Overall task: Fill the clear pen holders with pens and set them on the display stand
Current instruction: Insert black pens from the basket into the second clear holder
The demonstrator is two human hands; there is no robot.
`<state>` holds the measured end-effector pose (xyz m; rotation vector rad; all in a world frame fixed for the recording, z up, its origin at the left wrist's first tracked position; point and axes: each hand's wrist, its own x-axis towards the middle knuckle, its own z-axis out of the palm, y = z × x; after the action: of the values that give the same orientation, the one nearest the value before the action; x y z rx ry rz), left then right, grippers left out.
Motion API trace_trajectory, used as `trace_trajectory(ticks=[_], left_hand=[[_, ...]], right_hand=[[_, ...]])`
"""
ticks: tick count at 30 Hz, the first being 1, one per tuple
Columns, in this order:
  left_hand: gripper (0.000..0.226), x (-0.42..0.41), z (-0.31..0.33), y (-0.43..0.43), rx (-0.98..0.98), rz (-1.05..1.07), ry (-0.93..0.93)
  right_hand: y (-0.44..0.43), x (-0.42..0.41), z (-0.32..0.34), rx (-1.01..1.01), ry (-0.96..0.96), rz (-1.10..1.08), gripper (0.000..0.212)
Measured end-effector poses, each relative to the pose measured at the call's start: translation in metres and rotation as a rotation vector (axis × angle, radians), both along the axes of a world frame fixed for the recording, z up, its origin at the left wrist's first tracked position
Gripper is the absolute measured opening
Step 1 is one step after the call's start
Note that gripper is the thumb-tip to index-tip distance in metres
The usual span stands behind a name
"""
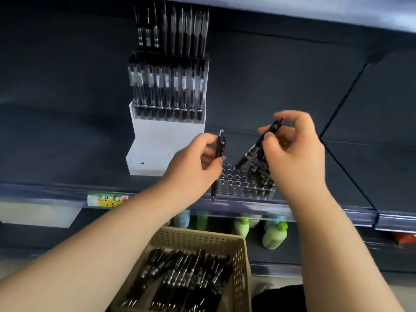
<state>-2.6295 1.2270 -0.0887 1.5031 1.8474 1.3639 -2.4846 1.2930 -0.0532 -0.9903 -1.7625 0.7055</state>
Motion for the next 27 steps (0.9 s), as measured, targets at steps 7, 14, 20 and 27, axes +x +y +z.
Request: trace_trajectory(ticks=[7,14,20,27], left_hand=[[0.029,0.013,0.008,0.055,0.063,-0.096,0.016],[0.028,0.011,-0.001,0.082,0.072,-0.155,0.080],[0.025,0.004,0.002,0.090,0.089,-0.122,-0.008],[0.024,0.003,-0.002,0.091,0.066,-0.134,-0.054]], right_hand=[[0.052,0.008,0.020,0.084,-0.244,-0.067,0.023],[0.069,0.017,0.006,0.057,-0.336,-0.067,0.025],[0.073,0.017,0.000,0.037,-0.387,-0.047,0.026],[0.077,0.016,-0.006,0.031,-0.475,-0.043,0.027]])
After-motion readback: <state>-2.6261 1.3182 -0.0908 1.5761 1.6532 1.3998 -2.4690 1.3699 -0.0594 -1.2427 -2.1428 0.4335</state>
